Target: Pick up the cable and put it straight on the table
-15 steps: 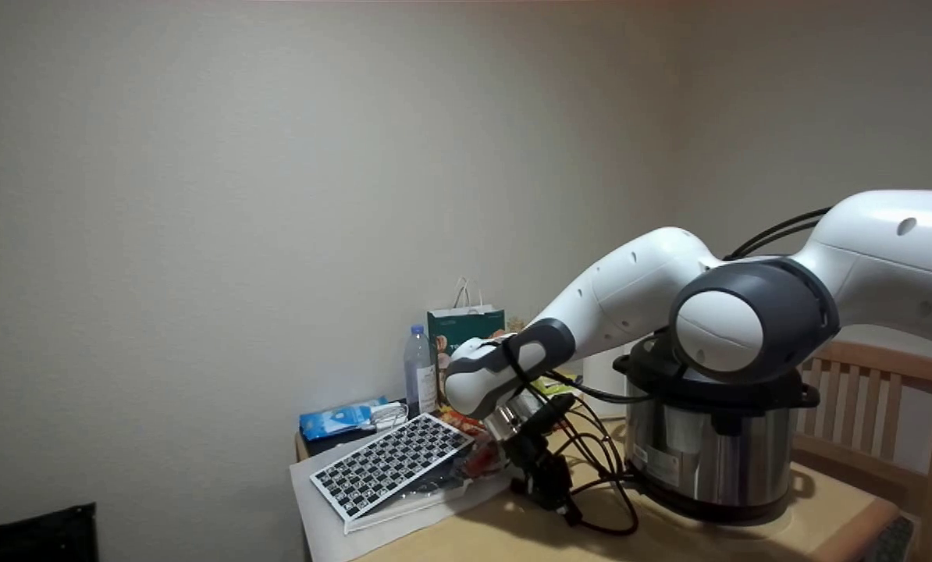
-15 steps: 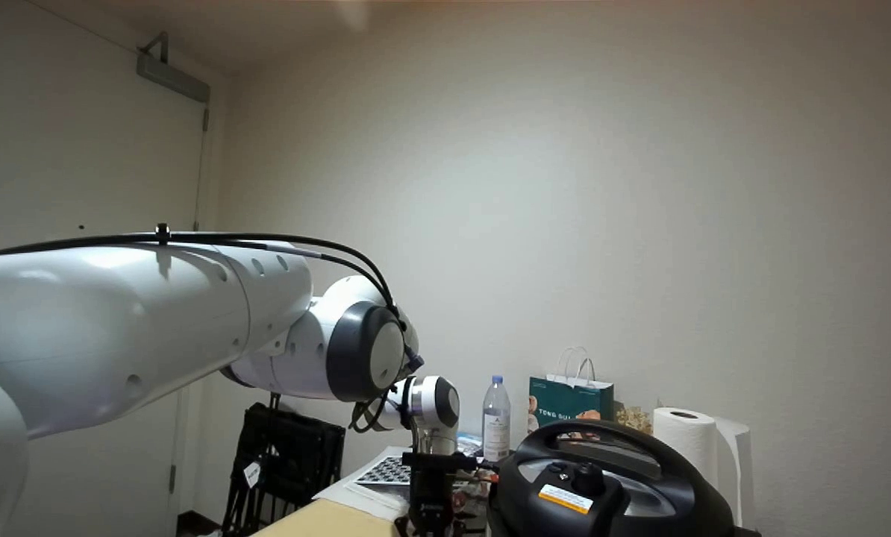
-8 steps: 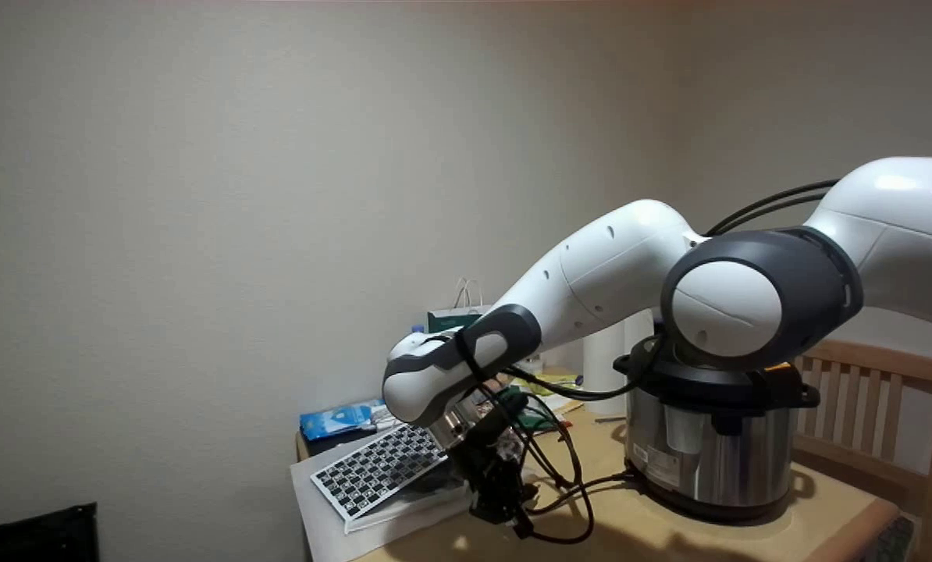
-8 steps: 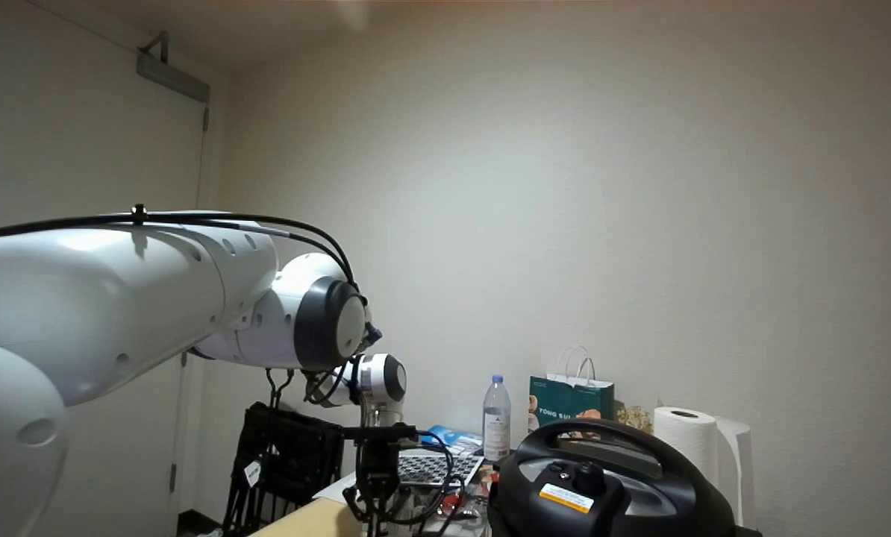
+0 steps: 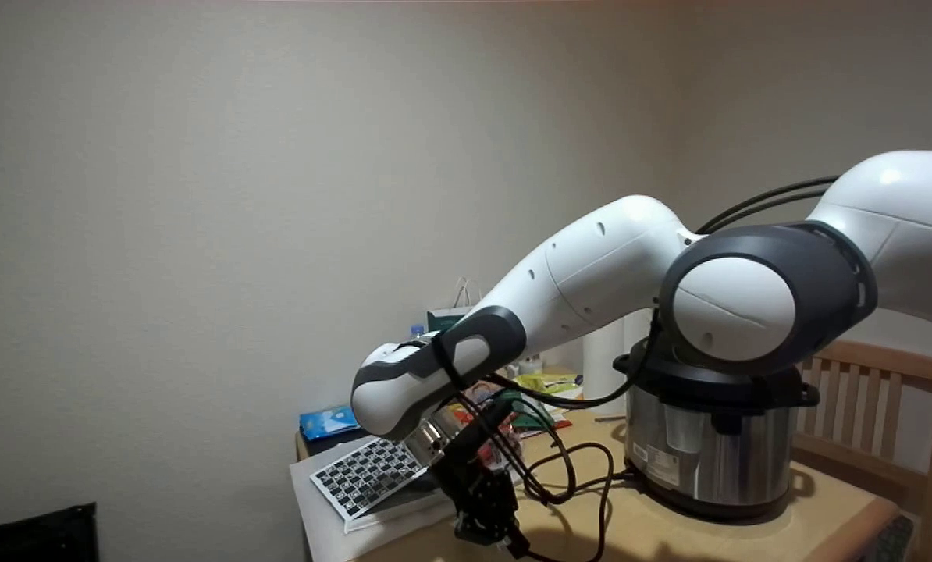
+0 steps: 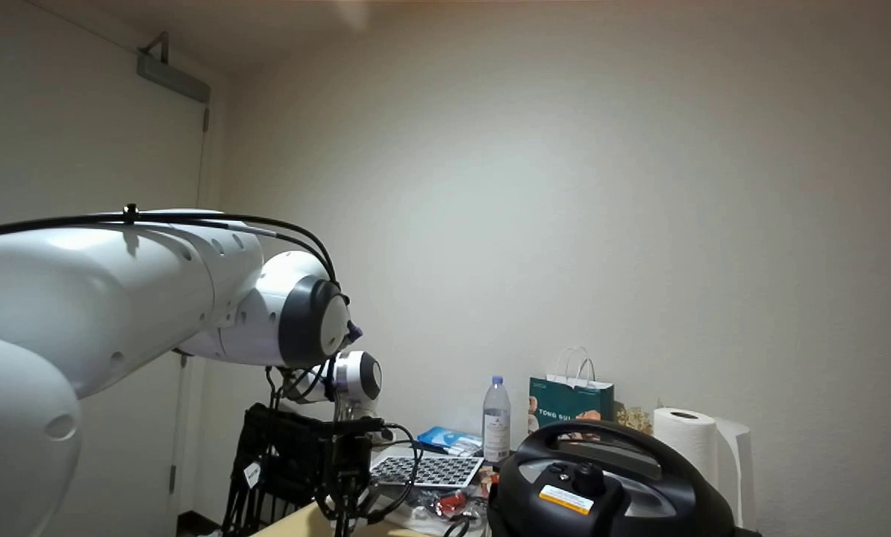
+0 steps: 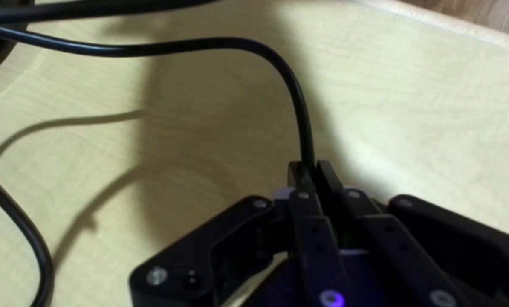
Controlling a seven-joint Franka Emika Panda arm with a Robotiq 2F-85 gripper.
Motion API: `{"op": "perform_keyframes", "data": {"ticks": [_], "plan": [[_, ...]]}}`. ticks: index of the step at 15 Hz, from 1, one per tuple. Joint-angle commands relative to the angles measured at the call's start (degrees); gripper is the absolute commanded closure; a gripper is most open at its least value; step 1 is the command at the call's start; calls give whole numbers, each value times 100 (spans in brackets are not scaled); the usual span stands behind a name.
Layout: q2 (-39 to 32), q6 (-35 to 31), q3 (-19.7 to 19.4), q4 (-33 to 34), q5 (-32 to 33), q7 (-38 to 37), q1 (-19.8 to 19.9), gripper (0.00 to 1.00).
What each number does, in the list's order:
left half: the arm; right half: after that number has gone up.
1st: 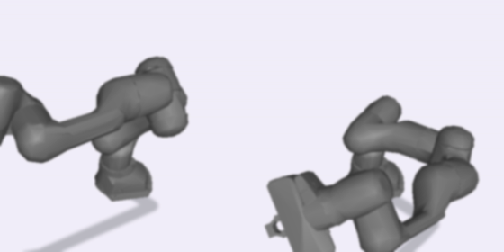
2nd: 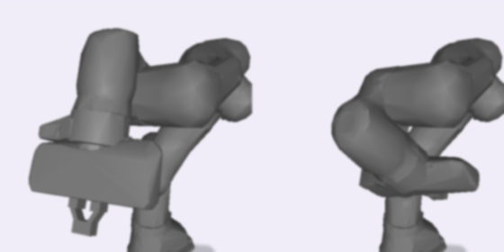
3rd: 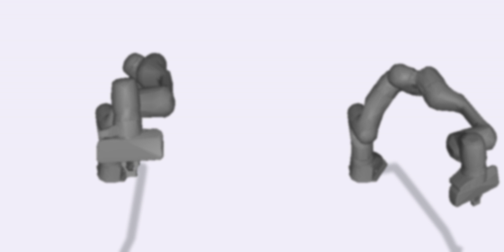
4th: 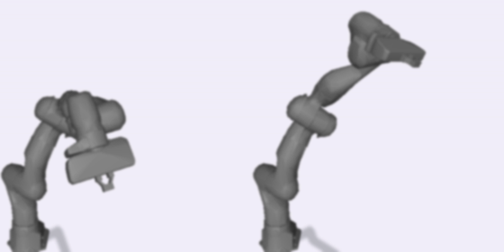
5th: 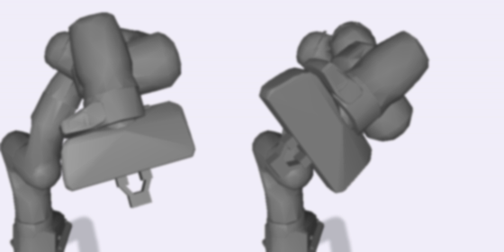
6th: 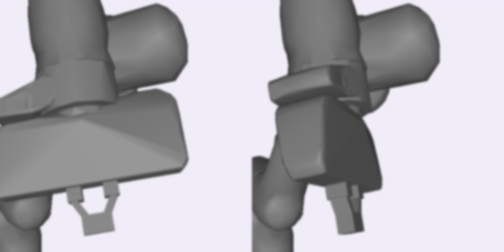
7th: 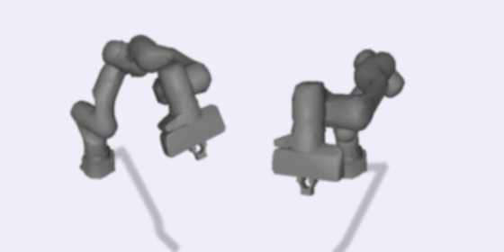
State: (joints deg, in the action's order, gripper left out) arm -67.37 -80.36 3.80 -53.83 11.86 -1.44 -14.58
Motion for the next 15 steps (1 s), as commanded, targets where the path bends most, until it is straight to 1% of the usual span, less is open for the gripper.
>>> {"op": "perform_keyframes", "data": {"ticks": [1, 5, 8, 9, 11, 14, 15], "plan": [[133, 268, 71, -406, 345, 378, -453, 95], [-27, 209, 132, -739, 741, 295, -1208, 95], [-218, 145, 15, -707, 1293, 448, -1715, 94], [-241, 184, 109, -593, 982, 233, -1569, 84], [-317, 183, 47, -593, 1168, 233, -1801, 84], [-321, 181, 1, -585, 1186, 251, -1784, 84], [-321, 180, -12, -580, 1186, 276, -1762, 94]]}}
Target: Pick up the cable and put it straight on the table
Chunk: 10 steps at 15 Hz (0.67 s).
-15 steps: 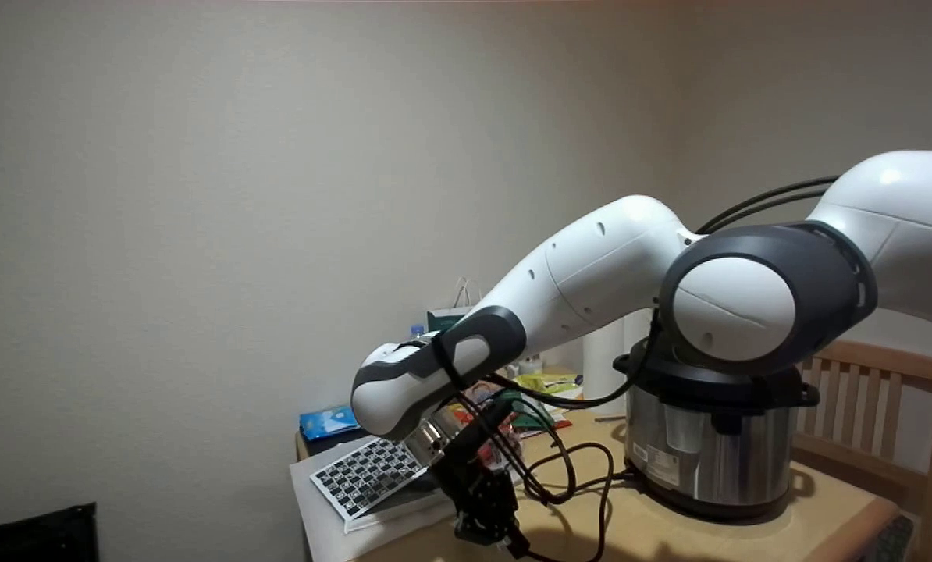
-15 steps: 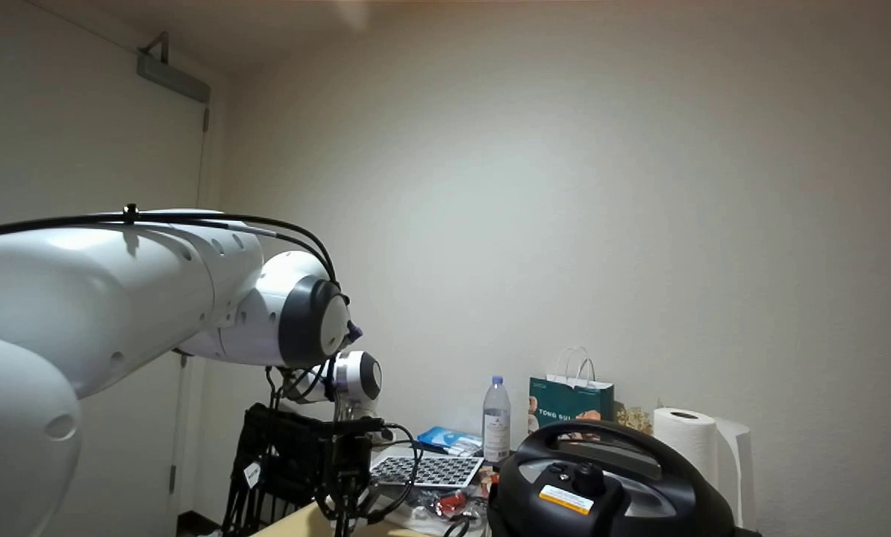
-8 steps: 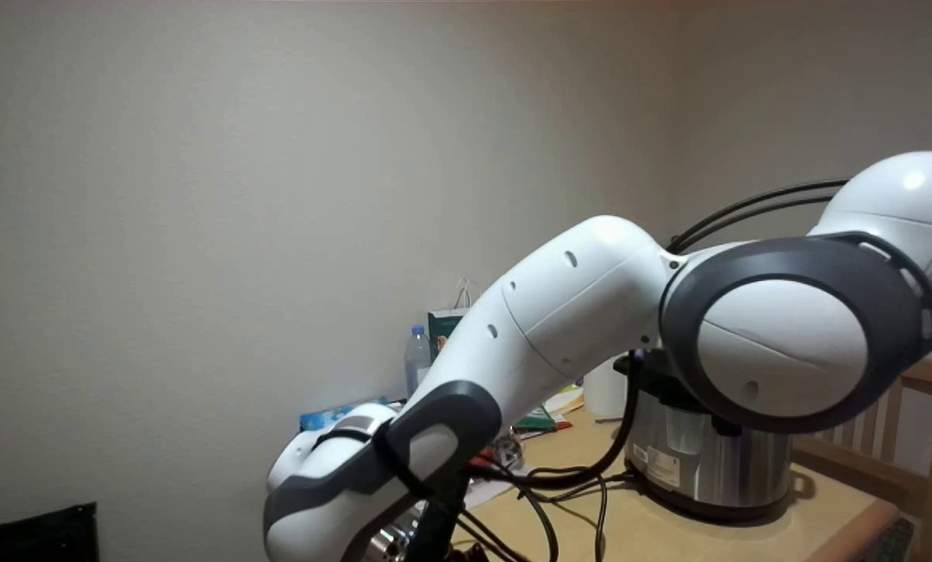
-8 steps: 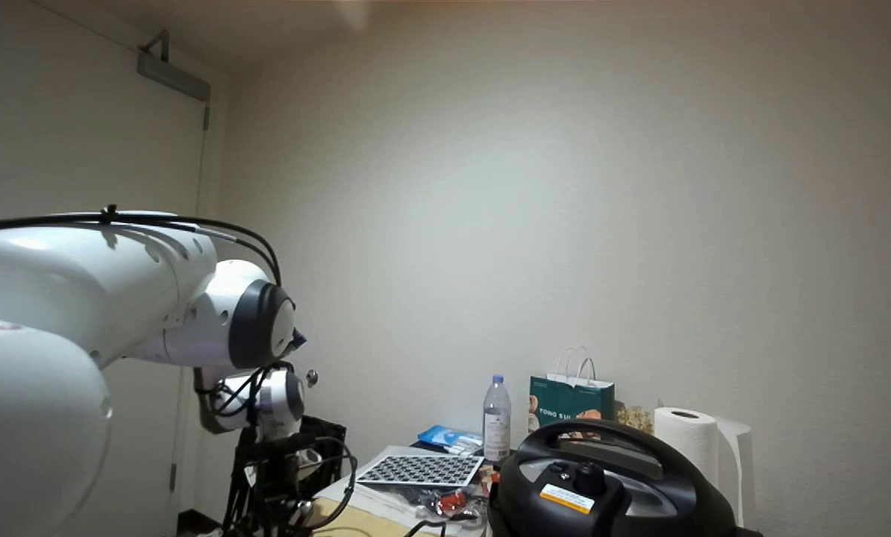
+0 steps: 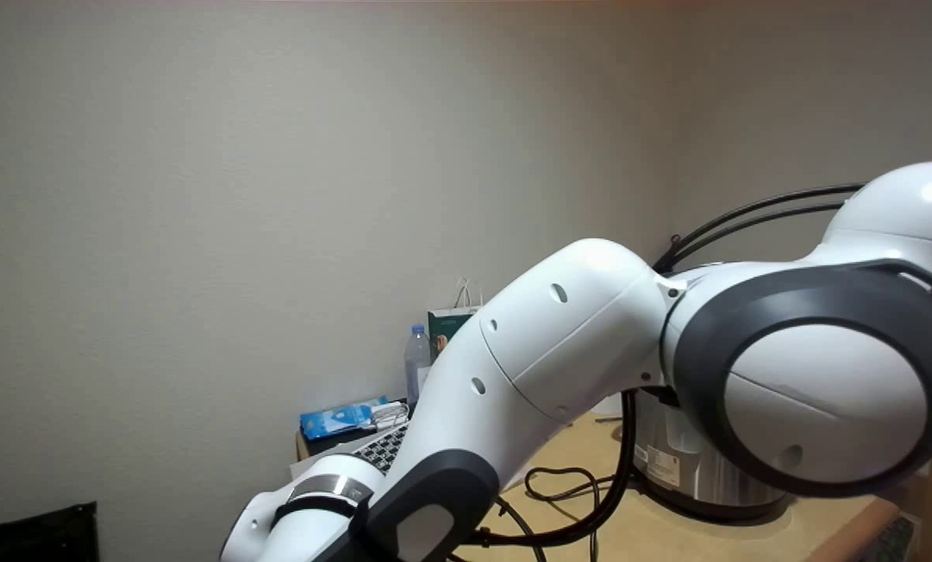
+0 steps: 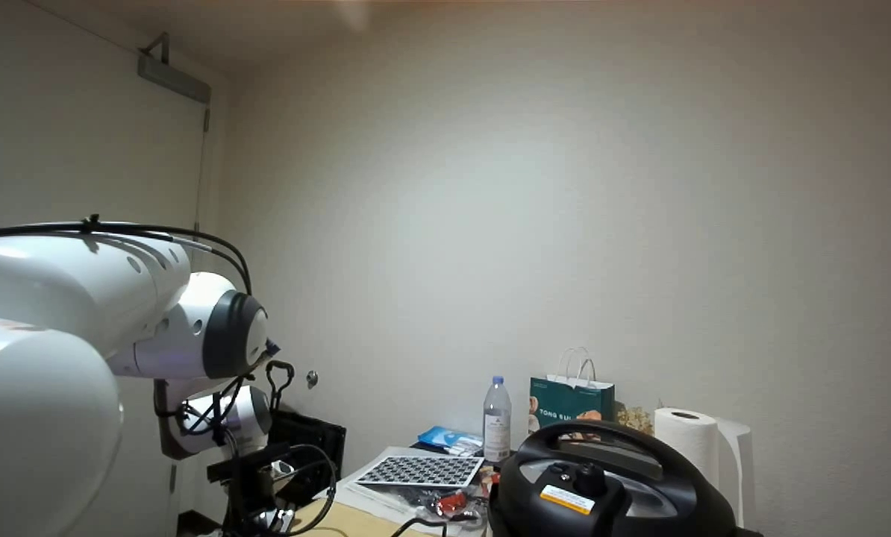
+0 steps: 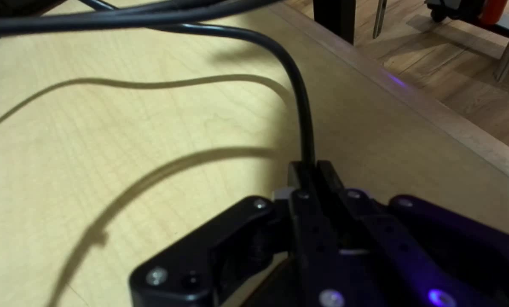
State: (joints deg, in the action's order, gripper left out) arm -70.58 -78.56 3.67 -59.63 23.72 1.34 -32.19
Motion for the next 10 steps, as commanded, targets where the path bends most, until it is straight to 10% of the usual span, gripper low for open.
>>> {"op": "perform_keyframes", "data": {"ticks": [1, 10], "plan": [[18, -69, 44, 0, 79, 201, -44, 94], [369, -1325, 451, 379, 419, 1358, -609, 94]]}}
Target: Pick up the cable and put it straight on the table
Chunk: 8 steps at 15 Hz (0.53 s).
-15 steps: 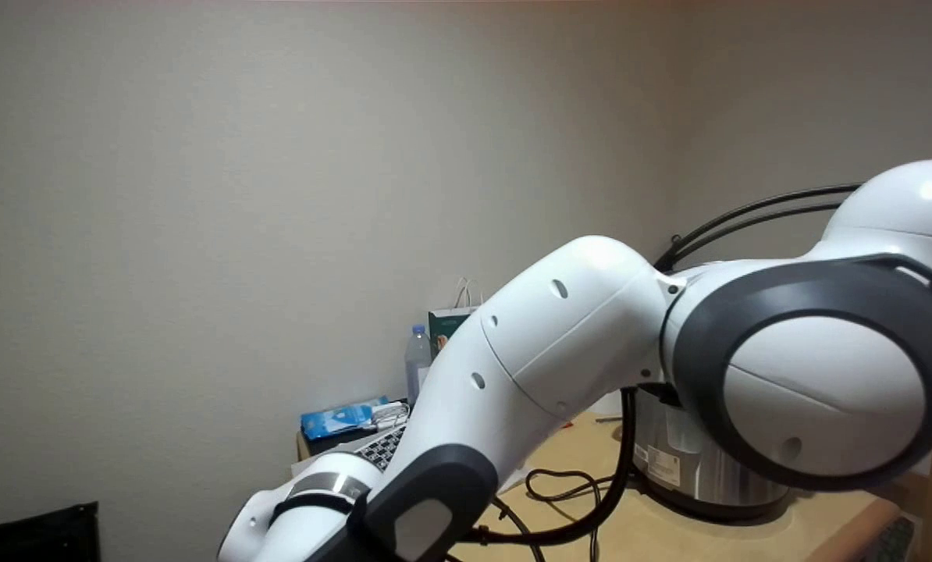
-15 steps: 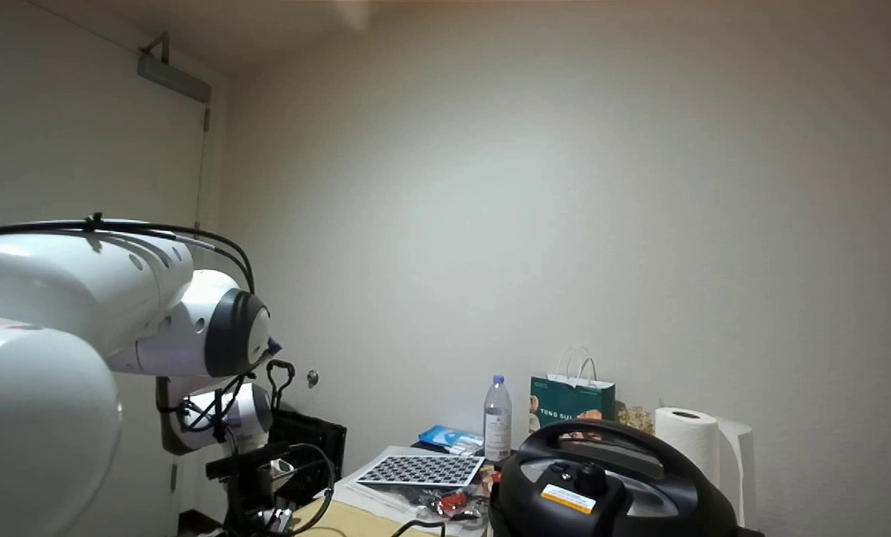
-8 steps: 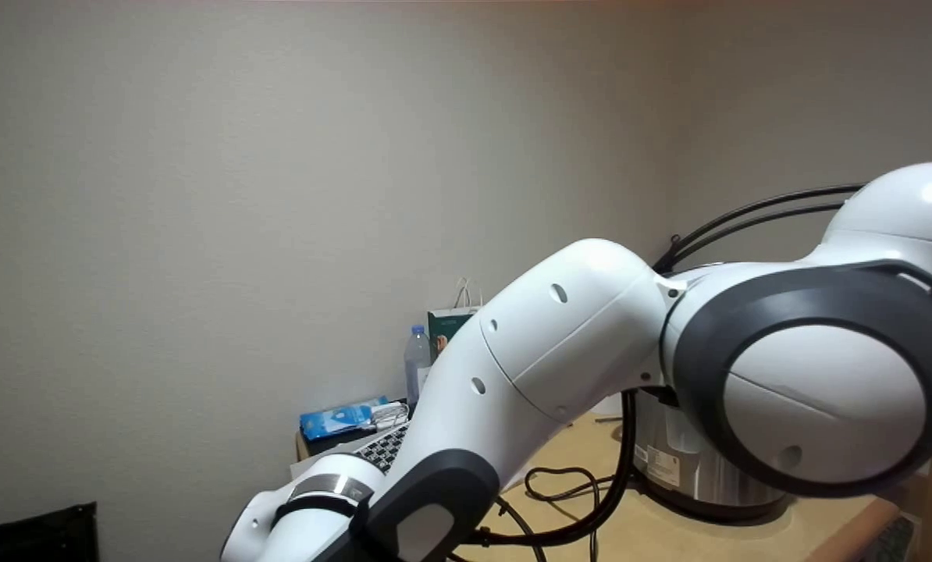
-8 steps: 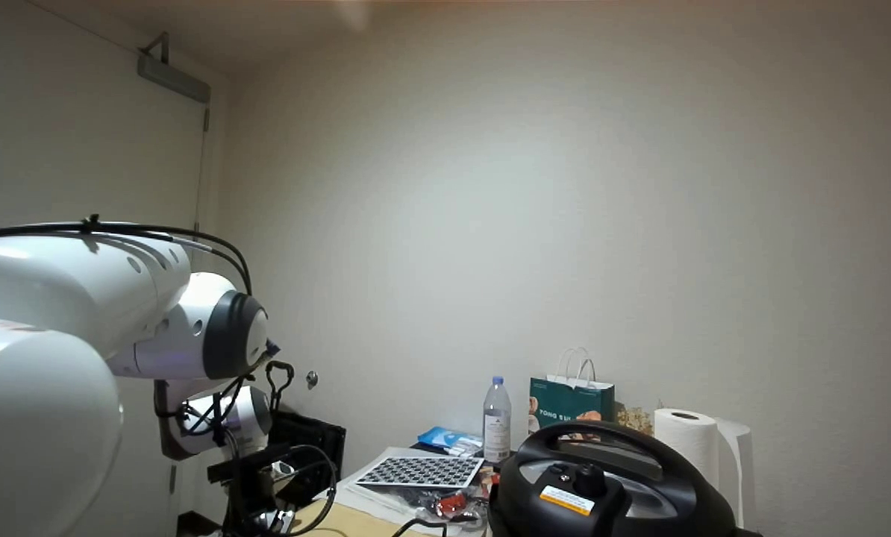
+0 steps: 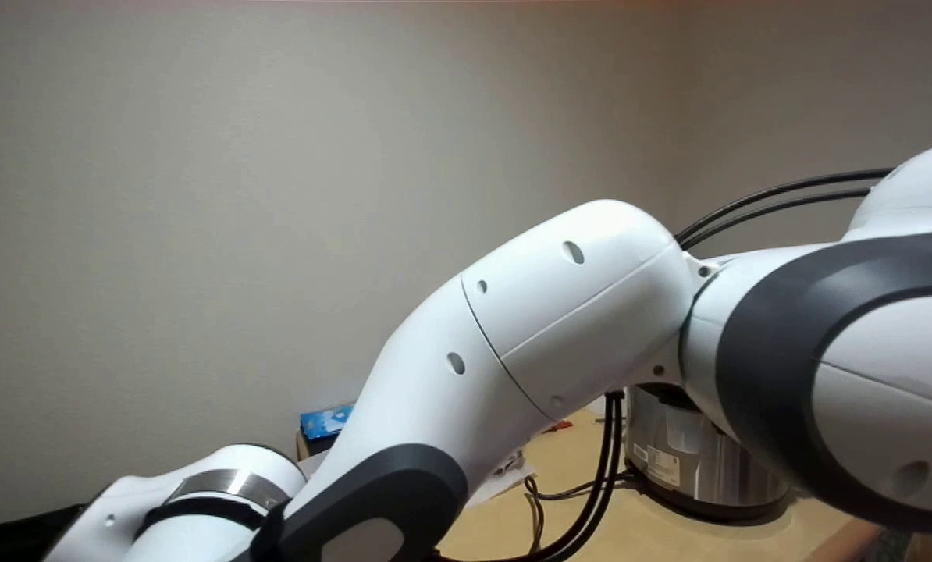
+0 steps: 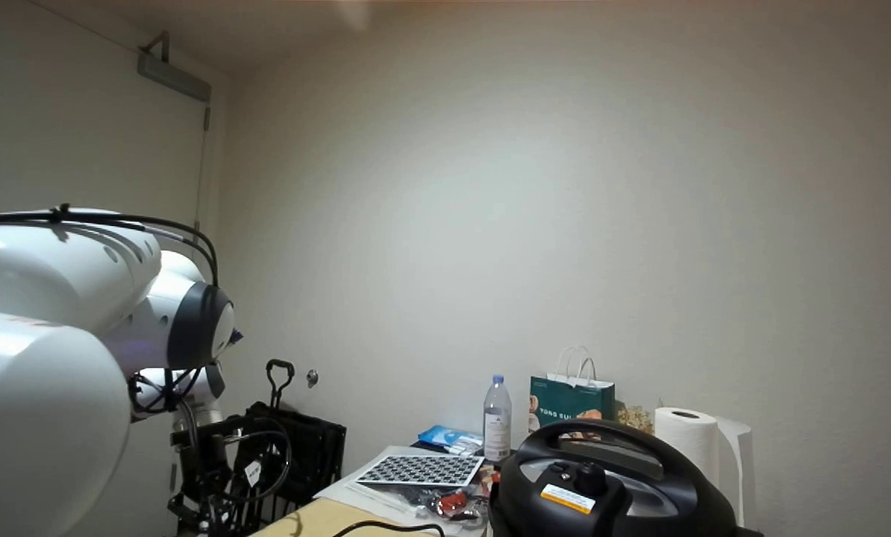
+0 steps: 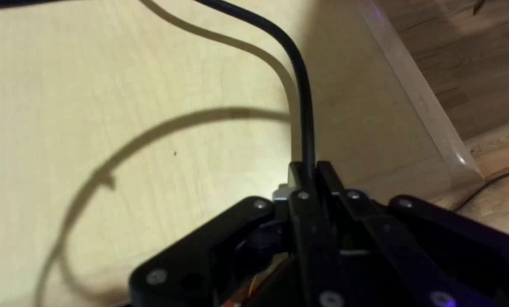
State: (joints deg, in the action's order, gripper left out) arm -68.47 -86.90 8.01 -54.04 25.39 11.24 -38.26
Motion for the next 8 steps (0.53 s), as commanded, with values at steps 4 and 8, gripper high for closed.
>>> {"op": "perform_keyframes", "data": {"ticks": [4, 8], "plan": [[28, -207, -6, 20, 72, 87, -89, 84], [-452, -271, -120, 849, -22, 20, -458, 94]]}}
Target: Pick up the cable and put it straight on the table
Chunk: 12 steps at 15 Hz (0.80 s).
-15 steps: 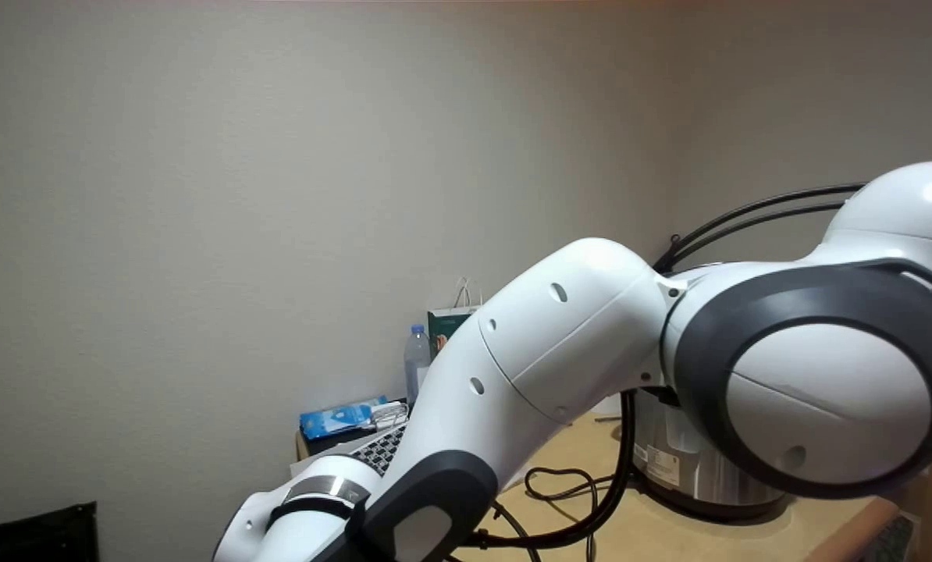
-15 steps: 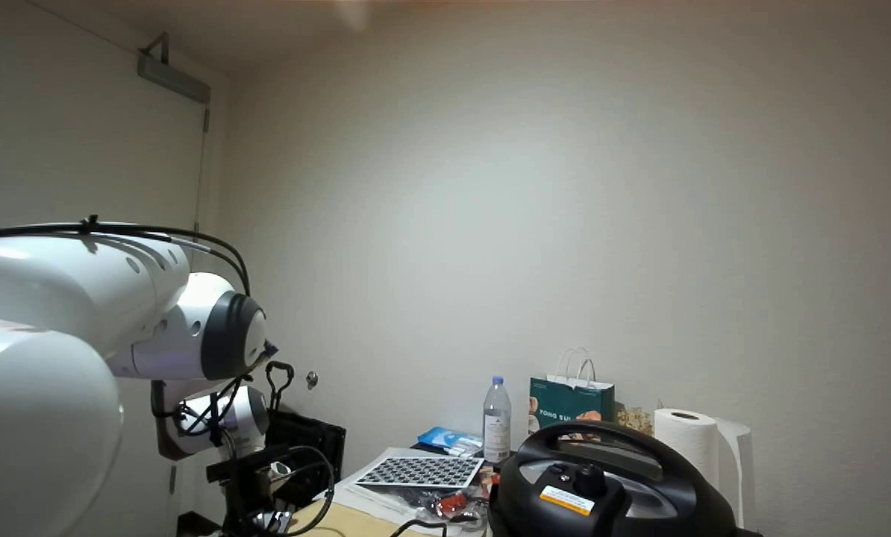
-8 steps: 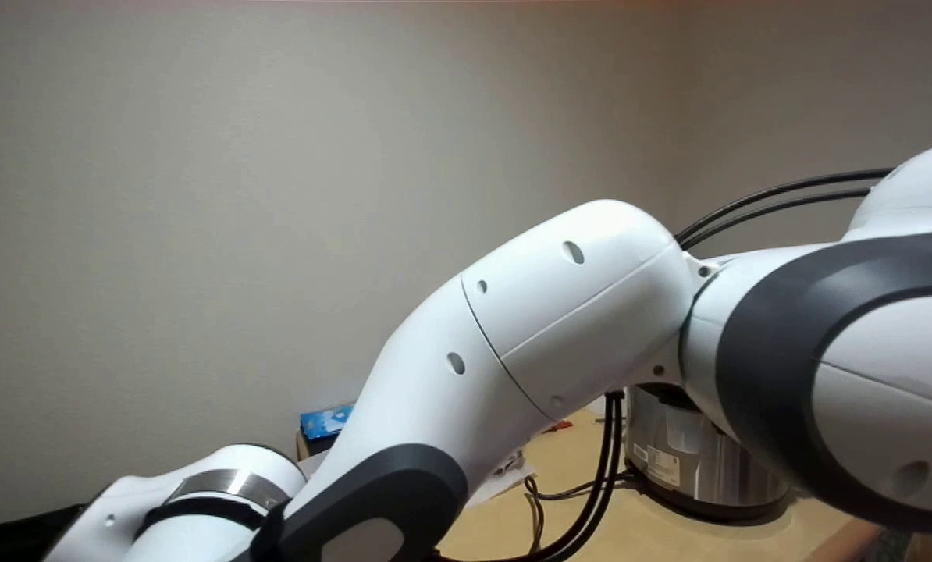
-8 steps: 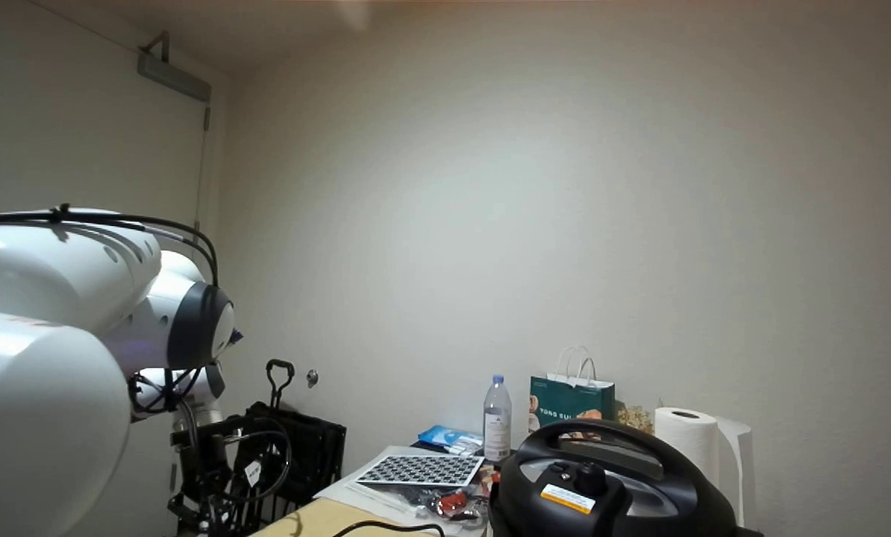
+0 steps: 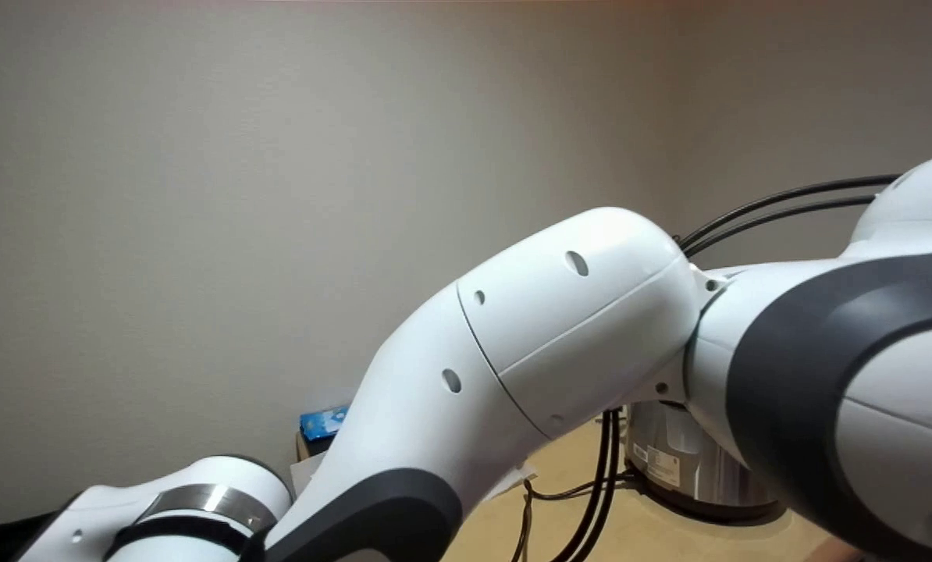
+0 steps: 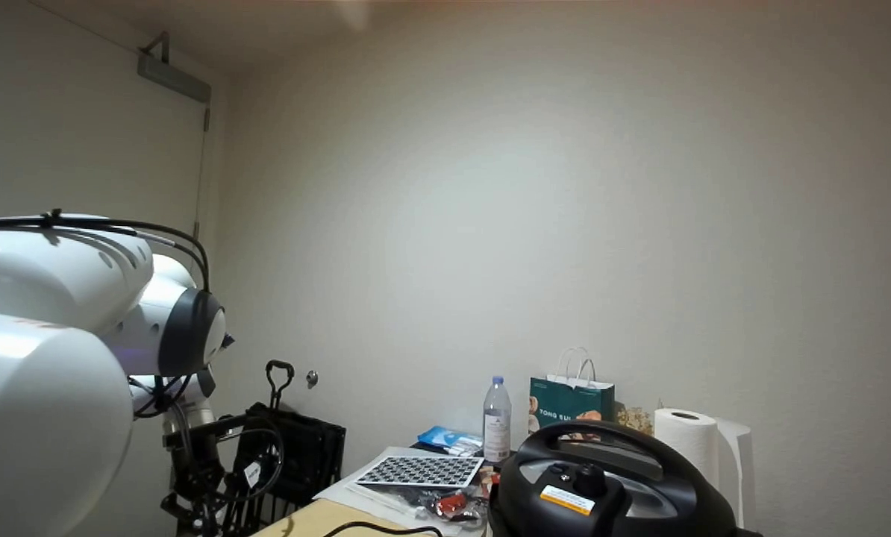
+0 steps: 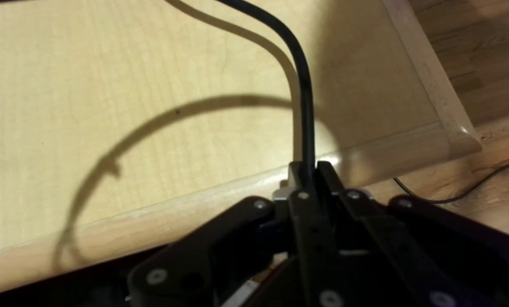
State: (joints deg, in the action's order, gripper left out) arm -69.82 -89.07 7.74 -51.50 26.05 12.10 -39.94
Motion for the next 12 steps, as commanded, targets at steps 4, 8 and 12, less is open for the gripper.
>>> {"op": "perform_keyframes", "data": {"ticks": [4, 8, 12], "plan": [[-685, -55, -249, 1220, -160, 4, -599, 95], [-751, -97, -236, 1357, -31, -80, -632, 54], [-633, -139, -221, 1424, -51, -168, -580, 31]]}}
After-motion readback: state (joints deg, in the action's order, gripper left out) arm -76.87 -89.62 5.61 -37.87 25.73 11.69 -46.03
